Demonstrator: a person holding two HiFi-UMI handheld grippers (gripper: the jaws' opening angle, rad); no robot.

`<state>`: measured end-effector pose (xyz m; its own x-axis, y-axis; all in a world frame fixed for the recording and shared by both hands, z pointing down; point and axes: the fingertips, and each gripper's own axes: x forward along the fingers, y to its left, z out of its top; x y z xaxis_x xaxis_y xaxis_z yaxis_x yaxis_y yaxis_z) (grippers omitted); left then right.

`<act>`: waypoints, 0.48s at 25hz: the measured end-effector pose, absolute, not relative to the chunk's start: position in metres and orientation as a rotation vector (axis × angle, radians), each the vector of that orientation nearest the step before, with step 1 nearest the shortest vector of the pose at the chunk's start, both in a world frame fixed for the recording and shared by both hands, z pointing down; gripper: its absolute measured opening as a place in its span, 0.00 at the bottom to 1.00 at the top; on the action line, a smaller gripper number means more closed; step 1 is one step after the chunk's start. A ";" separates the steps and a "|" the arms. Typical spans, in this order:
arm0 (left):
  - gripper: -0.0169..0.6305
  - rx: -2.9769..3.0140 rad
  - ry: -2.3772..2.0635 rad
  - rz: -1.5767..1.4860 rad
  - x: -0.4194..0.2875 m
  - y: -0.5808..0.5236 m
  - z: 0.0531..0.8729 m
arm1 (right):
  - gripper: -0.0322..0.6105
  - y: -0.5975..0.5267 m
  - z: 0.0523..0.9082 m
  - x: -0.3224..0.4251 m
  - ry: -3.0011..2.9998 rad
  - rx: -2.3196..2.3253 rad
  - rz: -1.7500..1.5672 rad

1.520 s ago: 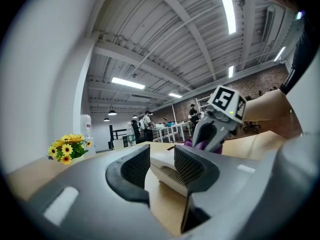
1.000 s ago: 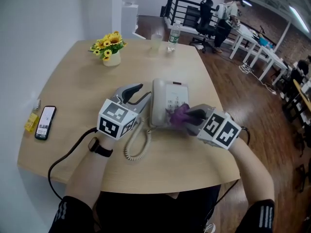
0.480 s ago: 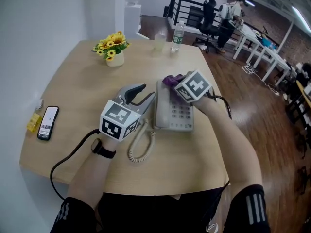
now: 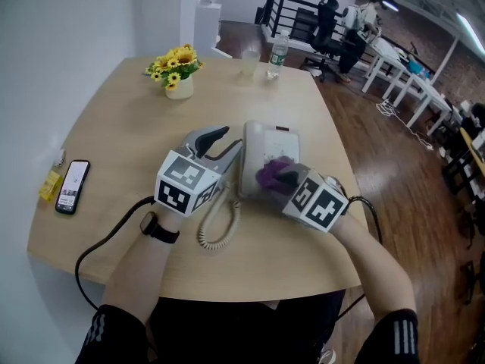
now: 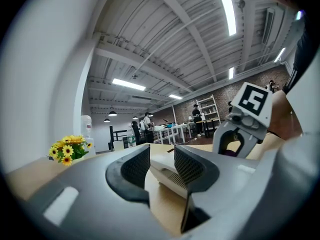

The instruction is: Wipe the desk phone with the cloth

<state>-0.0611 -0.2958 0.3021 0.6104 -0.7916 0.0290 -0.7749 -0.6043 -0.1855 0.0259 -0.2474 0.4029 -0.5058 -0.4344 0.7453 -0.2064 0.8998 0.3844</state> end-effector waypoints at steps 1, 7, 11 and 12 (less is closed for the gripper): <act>0.25 -2.679 1.315 -0.165 -0.061 -0.296 0.303 | 0.19 -0.236 0.406 0.028 -2.111 0.442 -0.321; 0.25 -2.680 1.319 -0.177 -0.062 -0.298 0.307 | 0.19 -0.200 0.390 0.031 -2.173 0.405 -0.365; 0.25 -2.672 1.320 -0.181 -0.063 -0.299 0.307 | 0.19 -0.193 0.368 0.002 -2.205 0.395 -0.543; 0.25 -2.672 1.322 -0.183 -0.063 -0.299 0.307 | 0.19 -0.194 0.372 -0.004 -2.180 0.376 -0.579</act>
<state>-0.0628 -0.2985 0.3074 0.6029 -0.7968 0.0406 -0.7779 -0.5984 -0.1920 -0.0038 -0.1935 0.3722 -0.6114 -0.4508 0.6504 -0.0687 0.8490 0.5239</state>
